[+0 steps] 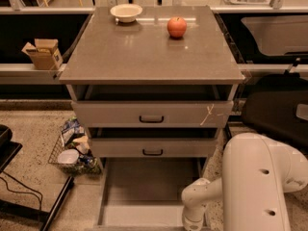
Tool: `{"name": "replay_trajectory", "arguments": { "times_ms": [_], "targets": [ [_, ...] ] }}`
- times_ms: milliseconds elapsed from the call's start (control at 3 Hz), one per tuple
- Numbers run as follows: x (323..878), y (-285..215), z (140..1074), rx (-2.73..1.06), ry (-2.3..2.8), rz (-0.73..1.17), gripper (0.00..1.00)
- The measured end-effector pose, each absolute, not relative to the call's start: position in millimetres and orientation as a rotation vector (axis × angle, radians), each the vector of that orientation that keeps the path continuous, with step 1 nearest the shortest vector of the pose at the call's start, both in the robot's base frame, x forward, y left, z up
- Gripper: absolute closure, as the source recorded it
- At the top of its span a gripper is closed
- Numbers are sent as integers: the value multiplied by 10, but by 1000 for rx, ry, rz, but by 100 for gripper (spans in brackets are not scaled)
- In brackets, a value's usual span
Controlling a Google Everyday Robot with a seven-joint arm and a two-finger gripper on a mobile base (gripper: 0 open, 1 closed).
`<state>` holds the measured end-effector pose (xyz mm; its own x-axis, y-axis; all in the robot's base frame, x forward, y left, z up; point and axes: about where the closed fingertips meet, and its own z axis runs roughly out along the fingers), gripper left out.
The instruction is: Open bottom drawer
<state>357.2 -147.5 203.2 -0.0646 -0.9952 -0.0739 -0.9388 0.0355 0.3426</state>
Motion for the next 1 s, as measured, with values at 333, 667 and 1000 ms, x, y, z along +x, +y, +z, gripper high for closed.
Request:
{"name": "replay_trajectory", "arguments": {
  "times_ms": [333,667,1000],
  "targets": [
    [3487,-1741,2589,2012,-2228,-362,0],
    [3450,-2031,3179,2020,-2283,-299,0],
    [3255,-2323,3799,2022,-2364,-247,0]
  ]
}}
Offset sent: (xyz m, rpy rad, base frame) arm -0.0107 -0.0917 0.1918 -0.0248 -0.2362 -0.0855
